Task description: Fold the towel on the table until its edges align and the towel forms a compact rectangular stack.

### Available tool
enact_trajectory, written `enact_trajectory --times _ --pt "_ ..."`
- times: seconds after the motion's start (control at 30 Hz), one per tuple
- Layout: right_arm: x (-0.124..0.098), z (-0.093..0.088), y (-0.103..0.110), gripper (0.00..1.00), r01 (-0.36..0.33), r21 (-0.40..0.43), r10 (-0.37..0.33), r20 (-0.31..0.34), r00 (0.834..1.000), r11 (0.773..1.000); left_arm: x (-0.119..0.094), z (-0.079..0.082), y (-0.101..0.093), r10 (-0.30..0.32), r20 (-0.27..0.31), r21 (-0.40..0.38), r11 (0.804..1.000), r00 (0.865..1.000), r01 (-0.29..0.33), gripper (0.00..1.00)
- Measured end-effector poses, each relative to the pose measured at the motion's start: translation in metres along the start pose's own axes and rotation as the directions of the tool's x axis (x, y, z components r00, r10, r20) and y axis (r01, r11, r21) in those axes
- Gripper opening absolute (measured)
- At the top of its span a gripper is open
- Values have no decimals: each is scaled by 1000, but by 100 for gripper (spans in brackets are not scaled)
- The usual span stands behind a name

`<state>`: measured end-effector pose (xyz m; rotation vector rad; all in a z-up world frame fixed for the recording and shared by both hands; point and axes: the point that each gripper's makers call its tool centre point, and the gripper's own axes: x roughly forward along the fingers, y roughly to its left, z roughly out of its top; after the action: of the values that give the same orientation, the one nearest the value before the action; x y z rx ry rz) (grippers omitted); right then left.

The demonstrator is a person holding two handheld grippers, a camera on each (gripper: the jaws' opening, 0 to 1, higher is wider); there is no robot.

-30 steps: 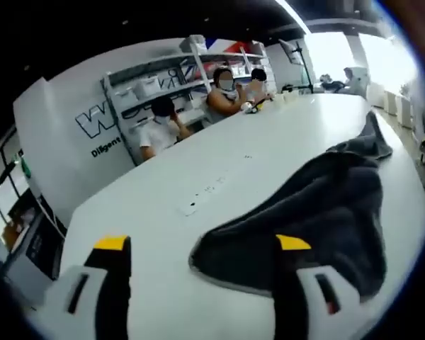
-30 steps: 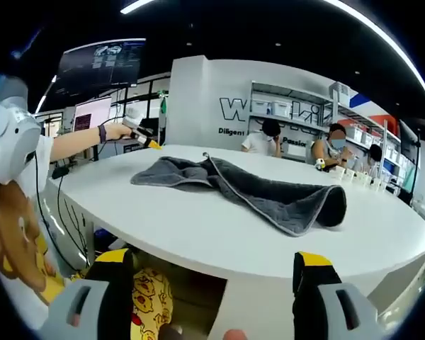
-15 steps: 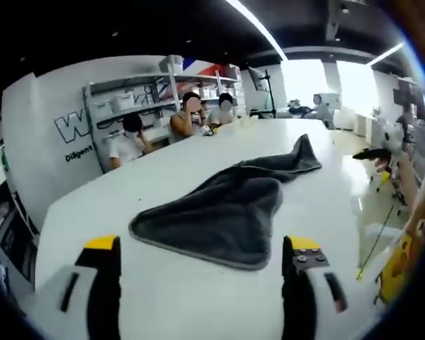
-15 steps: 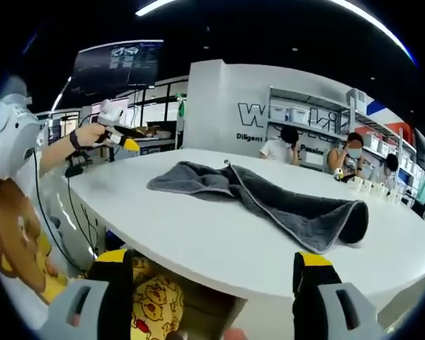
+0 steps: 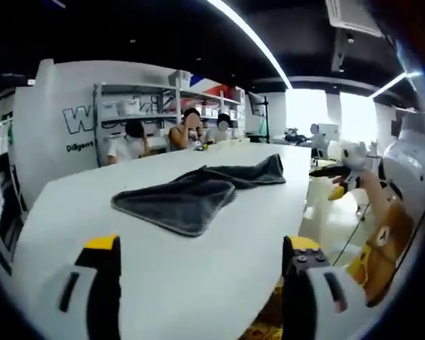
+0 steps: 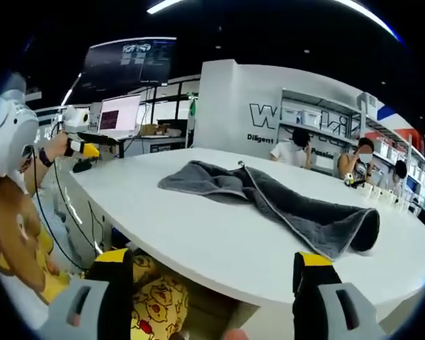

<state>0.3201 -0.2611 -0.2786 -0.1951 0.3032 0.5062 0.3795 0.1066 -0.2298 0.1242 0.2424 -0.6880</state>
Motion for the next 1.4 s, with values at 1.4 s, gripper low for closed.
enact_trajectory --times 1.4 --pt "-8 -11 7 98 29 17 -29 -28 999 999 -18 -49 -31 28 -72 -44 999 997 -31 99"
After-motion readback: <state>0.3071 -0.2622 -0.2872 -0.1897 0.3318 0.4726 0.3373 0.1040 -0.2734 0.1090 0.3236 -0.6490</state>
